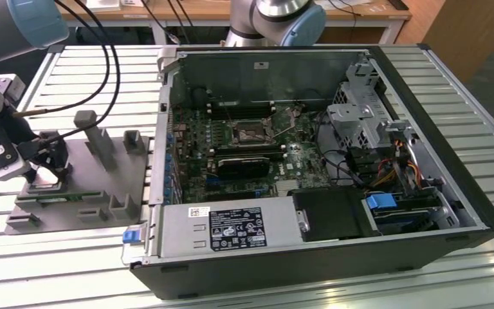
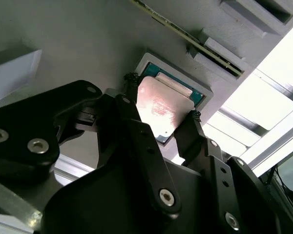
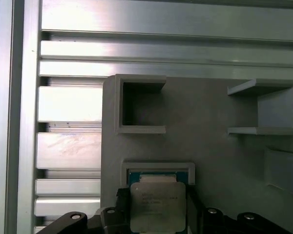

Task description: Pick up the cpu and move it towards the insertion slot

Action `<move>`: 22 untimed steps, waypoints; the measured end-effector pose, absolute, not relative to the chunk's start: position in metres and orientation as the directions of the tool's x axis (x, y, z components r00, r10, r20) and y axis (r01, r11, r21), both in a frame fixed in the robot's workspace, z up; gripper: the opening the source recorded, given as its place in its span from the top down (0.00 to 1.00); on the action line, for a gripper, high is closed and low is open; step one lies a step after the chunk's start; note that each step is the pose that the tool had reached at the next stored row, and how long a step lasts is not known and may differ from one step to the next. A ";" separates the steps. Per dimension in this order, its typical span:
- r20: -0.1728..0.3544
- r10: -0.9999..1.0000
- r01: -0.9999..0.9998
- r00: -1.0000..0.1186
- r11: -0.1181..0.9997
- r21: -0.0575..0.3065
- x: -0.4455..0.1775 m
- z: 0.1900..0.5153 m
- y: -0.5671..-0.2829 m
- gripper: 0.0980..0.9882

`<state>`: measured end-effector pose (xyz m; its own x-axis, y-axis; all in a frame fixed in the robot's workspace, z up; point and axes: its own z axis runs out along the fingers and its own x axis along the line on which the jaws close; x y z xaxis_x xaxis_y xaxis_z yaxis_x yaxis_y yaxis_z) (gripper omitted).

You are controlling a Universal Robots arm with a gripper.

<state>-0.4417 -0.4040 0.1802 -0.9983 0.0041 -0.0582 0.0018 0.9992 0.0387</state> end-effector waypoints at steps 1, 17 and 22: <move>-0.058 0.004 0.002 -0.998 0.999 0.039 -0.442 0.180 -0.404 0.50; -0.058 0.004 0.002 -0.998 0.999 0.039 -0.442 0.205 -0.404 0.50; -0.058 0.004 0.002 -0.998 0.999 0.039 -0.442 0.218 -0.404 0.50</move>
<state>-0.4417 -0.4039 0.2184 -0.9983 0.0042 -0.0583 0.0019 0.9992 0.0388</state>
